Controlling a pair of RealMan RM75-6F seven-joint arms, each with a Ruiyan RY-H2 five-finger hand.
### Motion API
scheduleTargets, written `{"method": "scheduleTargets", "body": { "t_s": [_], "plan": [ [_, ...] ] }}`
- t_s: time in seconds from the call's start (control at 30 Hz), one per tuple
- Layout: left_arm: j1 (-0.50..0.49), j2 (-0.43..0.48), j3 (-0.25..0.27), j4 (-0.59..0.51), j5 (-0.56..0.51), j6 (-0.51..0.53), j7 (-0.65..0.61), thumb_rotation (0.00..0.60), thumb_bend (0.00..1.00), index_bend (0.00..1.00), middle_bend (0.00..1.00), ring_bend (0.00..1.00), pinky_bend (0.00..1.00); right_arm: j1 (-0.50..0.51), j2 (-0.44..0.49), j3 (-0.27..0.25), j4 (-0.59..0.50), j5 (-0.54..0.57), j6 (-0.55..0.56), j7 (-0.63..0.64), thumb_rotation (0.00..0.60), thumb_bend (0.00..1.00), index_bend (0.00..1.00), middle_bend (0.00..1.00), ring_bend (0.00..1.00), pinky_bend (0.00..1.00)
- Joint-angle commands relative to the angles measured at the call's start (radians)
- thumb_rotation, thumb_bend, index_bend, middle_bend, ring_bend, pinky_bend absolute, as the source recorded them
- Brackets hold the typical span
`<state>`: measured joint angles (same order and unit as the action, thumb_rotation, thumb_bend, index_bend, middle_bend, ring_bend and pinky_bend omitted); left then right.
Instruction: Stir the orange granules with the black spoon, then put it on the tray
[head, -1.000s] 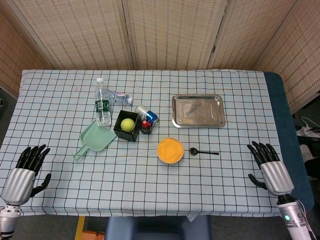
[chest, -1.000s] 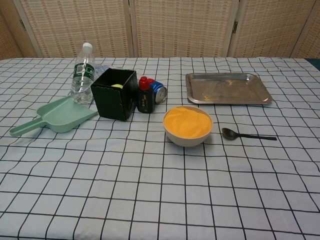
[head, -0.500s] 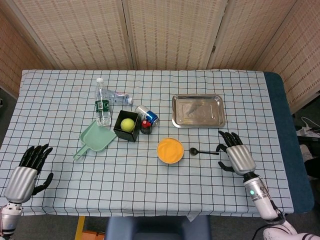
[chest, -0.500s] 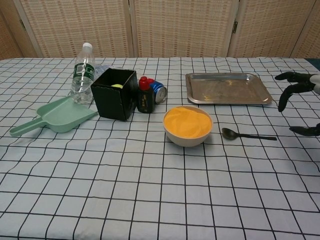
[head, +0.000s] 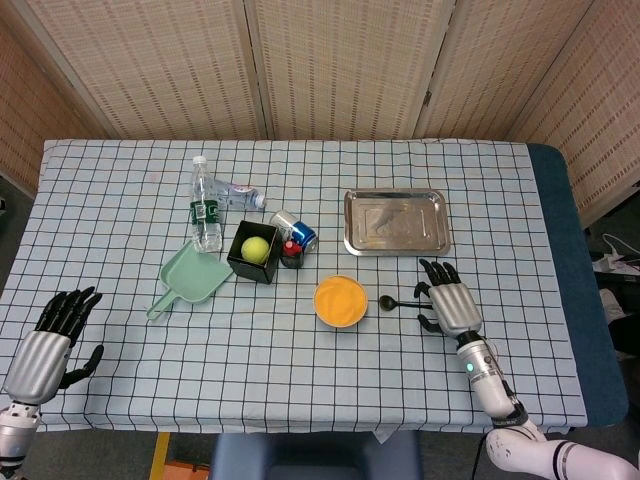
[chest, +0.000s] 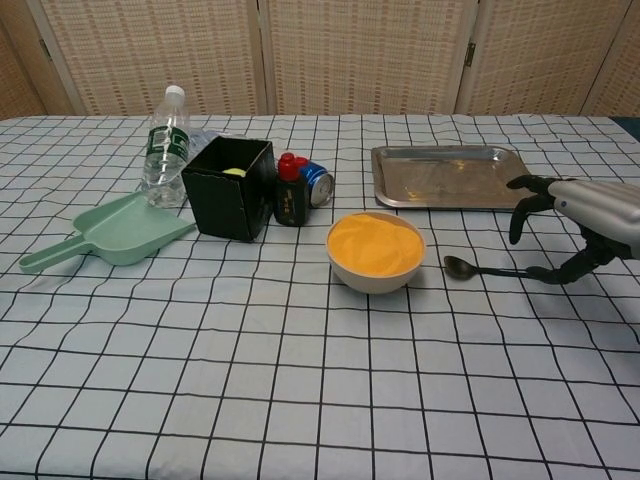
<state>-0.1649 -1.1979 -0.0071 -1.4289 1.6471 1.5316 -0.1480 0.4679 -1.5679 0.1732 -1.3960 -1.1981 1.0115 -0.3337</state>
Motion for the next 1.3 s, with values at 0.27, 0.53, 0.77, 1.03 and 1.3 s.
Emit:
{"method": "scheduleTargets", "body": {
  "t_s": [0.27,0.53,0.77,1.03,1.3],
  "plan": [
    [-0.004,0.005,0.003,0.004,-0.005,-0.01,-0.015,0.6,0.42,0.0,0.0,0.0,0.06,0.051,-0.064,0.008,0.061,0.054,-0.034,-0.043,0.6,0.31,0.42,0.0,0.0,0.0],
    [-0.005,0.009,0.005,0.004,-0.007,-0.015,-0.022,0.6,0.42,0.0,0.0,0.0,0.06,0.073,-0.103,0.007,0.106,0.085,-0.044,-0.057,0.6,0.32,0.44,0.0,0.0,0.0],
    [-0.009,0.012,0.006,0.001,-0.011,-0.026,-0.021,0.6,0.42,0.0,0.0,0.0,0.06,0.086,-0.135,0.003,0.141,0.095,-0.045,-0.058,0.6,0.32,0.45,0.0,0.0,0.0],
    [-0.011,0.016,0.01,0.001,-0.017,-0.038,-0.025,0.6,0.44,0.0,0.0,0.0,0.06,0.091,-0.154,-0.001,0.164,0.096,-0.036,-0.052,0.6,0.32,0.46,0.0,0.0,0.0],
    [-0.012,0.018,0.011,0.0,-0.017,-0.038,-0.027,0.6,0.44,0.0,0.0,0.0,0.06,0.095,-0.171,-0.005,0.181,0.092,-0.031,-0.044,0.6,0.32,0.49,0.0,0.0,0.0]
  ]
}}
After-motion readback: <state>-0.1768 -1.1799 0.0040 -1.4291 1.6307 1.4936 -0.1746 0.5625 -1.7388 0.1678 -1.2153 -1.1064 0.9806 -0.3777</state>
